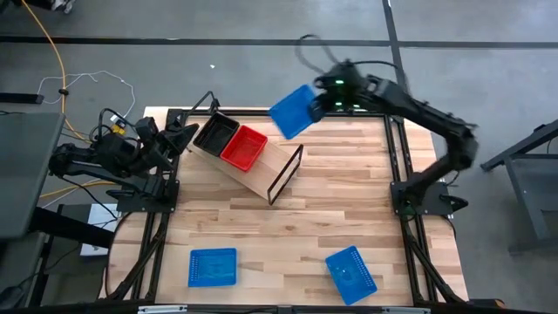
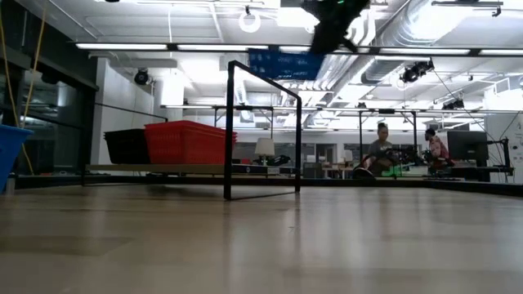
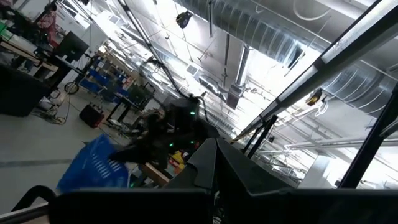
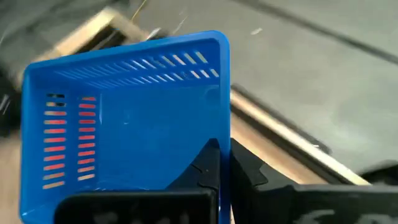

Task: Stack baskets on shelf by color
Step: Put the top right blue bin on the shelf

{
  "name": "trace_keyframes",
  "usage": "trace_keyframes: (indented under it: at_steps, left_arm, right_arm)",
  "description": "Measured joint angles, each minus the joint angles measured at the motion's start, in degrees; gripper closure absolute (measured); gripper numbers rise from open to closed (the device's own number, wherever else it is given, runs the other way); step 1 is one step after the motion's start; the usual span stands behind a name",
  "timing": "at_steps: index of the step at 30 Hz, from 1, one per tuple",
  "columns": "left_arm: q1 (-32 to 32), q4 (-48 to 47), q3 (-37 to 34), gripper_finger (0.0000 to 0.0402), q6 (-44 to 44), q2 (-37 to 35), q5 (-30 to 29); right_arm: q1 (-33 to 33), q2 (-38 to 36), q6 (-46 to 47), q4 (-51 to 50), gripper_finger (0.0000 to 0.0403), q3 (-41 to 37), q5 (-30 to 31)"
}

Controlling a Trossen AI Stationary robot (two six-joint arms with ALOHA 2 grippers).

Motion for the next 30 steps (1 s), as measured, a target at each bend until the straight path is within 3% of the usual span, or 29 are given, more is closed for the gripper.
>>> trace_keyframes:
  at_steps: [3,6,14,30]
  left_arm:
    - [-0.02,0.00,0.00,0.0401,-0.02,0.02,-0.08]
    - [-0.02,0.00,0.00,0.0401,-0.10,0.00,-0.10]
    - [-0.02,0.02,0.00,0.0401,-0.87,0.01,-0.09]
    - [-0.02,0.01,0.00,0.0401,-1.11,0.00,0.07]
  right_arm:
    - [1.62,7.75,-3.87,-3.34,0.0402,6.89,-4.85]
    - [2.61,14.73,-7.09,-9.32,0.0402,13.76,-5.52]
    - [2.90,28.05,-12.70,-24.27,0.0403,27.03,1.89]
    - [4.66,33.62,-11.81,-24.21,0.0403,28.30,-0.65]
